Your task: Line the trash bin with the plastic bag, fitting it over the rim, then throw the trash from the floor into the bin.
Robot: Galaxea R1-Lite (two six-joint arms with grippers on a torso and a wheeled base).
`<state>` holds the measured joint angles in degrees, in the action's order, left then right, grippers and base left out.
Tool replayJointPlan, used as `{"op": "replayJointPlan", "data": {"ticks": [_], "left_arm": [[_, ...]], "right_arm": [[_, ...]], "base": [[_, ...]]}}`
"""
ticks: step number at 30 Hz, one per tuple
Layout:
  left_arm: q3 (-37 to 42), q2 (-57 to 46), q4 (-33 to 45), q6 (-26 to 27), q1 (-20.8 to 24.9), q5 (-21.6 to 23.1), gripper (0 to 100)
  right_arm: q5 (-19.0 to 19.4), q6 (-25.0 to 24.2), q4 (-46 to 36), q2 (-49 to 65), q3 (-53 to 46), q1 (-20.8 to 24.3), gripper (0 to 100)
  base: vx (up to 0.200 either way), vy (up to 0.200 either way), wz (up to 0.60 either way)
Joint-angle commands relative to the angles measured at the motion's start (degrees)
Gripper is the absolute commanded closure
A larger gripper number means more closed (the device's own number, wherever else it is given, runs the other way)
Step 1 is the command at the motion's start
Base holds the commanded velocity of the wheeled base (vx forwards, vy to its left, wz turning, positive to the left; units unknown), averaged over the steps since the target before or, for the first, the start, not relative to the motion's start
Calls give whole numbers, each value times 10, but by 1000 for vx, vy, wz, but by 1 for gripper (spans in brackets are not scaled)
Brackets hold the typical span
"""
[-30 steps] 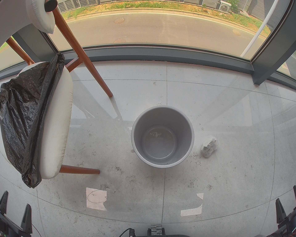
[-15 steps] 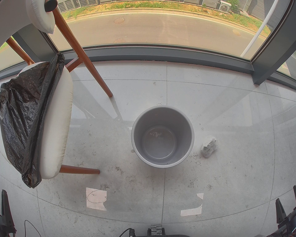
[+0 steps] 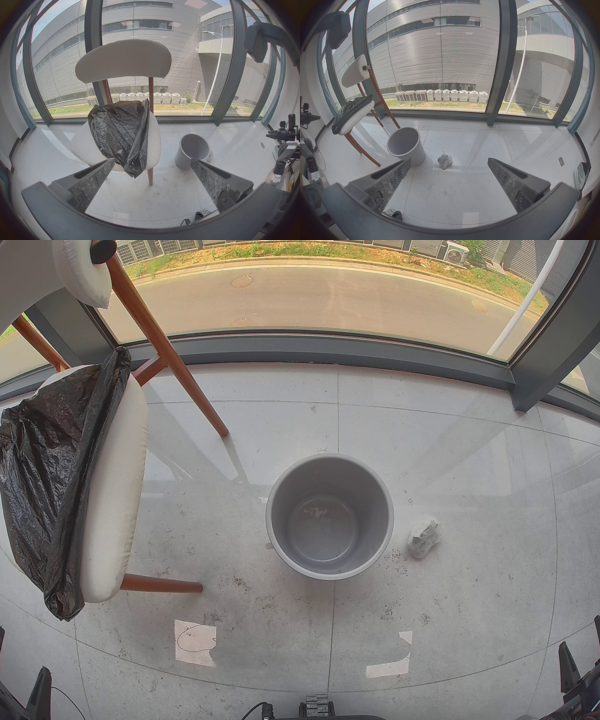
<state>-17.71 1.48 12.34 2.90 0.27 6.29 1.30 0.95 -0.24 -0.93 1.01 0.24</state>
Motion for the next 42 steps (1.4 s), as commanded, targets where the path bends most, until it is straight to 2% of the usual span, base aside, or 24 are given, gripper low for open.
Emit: {"op": "replayJointPlan", "data": {"ticks": [1,9,18,23,30,33,35,36,37,42], "left_arm": [[-63,136,-115,0,2,-5,0],[-127,274,-127,16,3,-15,0],[-146,388,-130,-3,0,36,0],[-154,429,-134,11,4,46,0],[-157,531,-234,24,-8,73,0],[-161,564,-279,24,-37,108,0],[-181,584,-284,27,-72,173,0],[-181,584,-284,27,-72,173,0],[-200,599,-284,28,-106,218,0],[-238,620,-285,29,-183,352,0]], "right_arm": [[0,0,0,7,-10,0,0],[0,0,0,7,-10,0,0],[0,0,0,8,-10,0,0],[0,0,0,7,-10,0,0],[0,0,0,7,-10,0,0],[0,0,0,7,-10,0,0],[0,0,0,7,-10,0,0],[0,0,0,7,-10,0,0],[0,0,0,7,-10,0,0],[0,0,0,7,-10,0,0]], "base": [[0,0,0],[0,0,0],[0,0,0],[0,0,0],[0,0,0],[0,0,0],[0,0,0],[0,0,0],[0,0,0],[0,0,0]]}}
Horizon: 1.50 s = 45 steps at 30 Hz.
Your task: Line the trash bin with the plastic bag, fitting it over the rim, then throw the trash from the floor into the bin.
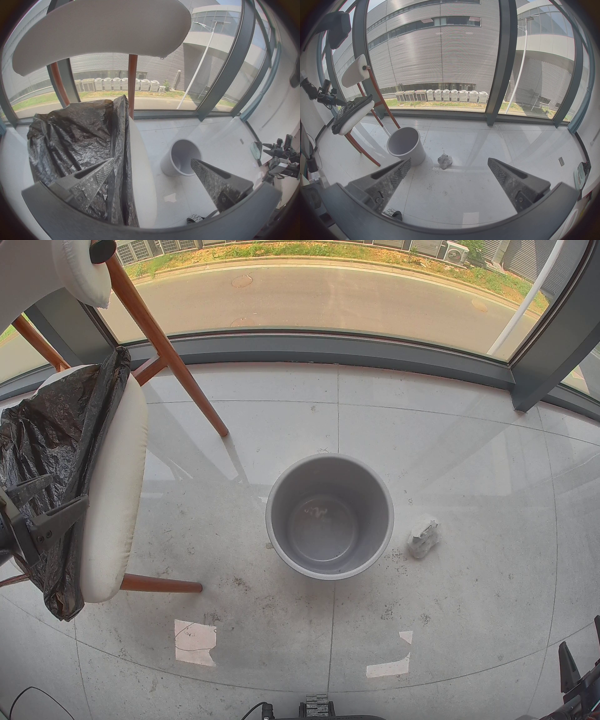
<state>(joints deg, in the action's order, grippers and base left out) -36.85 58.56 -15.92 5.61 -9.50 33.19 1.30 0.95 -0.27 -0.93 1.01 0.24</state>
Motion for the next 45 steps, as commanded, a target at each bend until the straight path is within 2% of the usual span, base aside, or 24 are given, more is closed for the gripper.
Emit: {"op": "replayJointPlan", "data": {"ticks": [1,5,13,19,26,32,36,40,45], "left_arm": [[-47,49,-3,2,-96,99,0],[-43,50,-4,3,-116,115,0],[-45,59,-9,39,-119,108,0],[-43,53,-10,98,-119,76,0],[-63,97,-63,99,-119,62,0],[-66,140,-92,102,-106,70,0],[-74,182,-139,102,-103,70,0],[-81,210,-171,101,-77,59,0],[-81,211,-173,102,-42,45,0]], "right_arm": [[0,0,0,7,-10,0,0],[0,0,0,7,-10,0,0],[0,0,0,7,-10,0,0],[0,0,0,7,-10,0,0],[0,0,0,7,-10,0,0],[0,0,0,7,-10,0,0],[0,0,0,7,-10,0,0],[0,0,0,7,-10,0,0],[0,0,0,7,-10,0,0]], "base": [[0,0,0],[0,0,0],[0,0,0],[0,0,0],[0,0,0],[0,0,0],[0,0,0],[0,0,0],[0,0,0]]}}
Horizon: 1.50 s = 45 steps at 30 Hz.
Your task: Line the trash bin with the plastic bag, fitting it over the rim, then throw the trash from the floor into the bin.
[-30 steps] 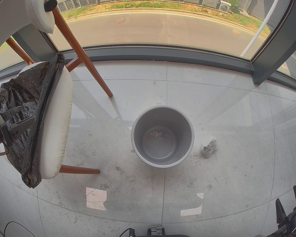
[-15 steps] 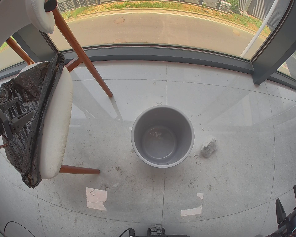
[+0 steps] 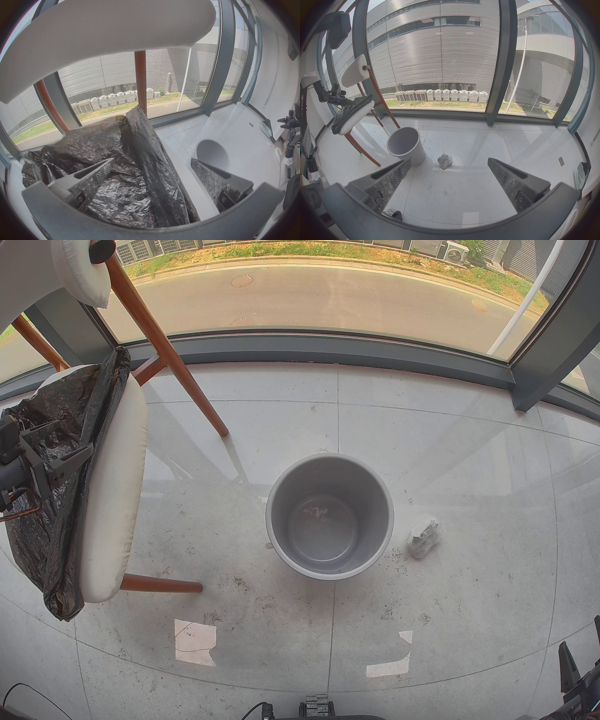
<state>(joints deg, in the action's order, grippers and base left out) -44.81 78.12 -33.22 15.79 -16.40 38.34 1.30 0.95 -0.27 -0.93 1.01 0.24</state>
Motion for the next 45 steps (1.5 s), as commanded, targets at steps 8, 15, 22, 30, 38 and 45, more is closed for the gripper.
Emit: {"op": "replayJointPlan", "data": {"ticks": [8,15,22,30,38,45], "left_arm": [[3,28,-2,64,35,-68,0],[24,24,-1,116,36,-78,0],[43,21,-2,118,35,-78,0],[47,11,-1,114,35,-77,100],[49,11,7,102,31,-71,100],[45,10,7,9,31,-41,100]], "right_arm": [[0,0,0,7,-10,0,0],[0,0,0,7,-10,0,0],[0,0,0,7,-10,0,0],[0,0,0,7,-10,0,0],[0,0,0,7,-10,0,0],[0,0,0,7,-10,0,0]], "base": [[0,0,0],[0,0,0],[0,0,0],[0,0,0],[0,0,0],[0,0,0]]}}
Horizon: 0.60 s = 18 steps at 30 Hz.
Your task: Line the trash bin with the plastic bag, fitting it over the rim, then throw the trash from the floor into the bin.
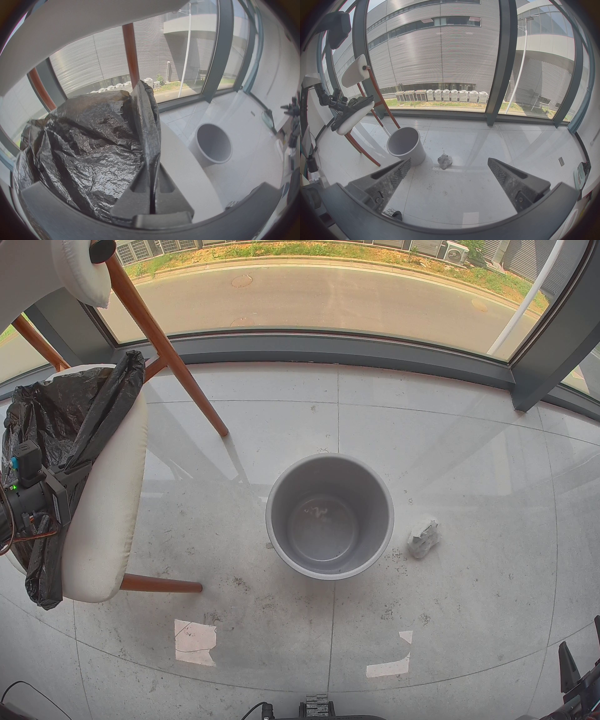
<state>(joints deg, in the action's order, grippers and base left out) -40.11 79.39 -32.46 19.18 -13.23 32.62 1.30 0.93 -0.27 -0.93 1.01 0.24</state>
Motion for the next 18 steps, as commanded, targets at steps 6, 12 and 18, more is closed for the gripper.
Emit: {"op": "replayJointPlan", "data": {"ticks": [6,12,18], "left_arm": [[-1,-54,-2,-268,0,99,100],[-1,-87,-8,-396,-2,155,100],[19,-155,-4,-450,20,205,100]], "right_arm": [[0,0,0,7,-10,0,0],[0,0,0,7,-10,0,0],[0,0,0,8,-10,0,0]], "base": [[0,0,0],[0,0,0],[0,0,0]]}}
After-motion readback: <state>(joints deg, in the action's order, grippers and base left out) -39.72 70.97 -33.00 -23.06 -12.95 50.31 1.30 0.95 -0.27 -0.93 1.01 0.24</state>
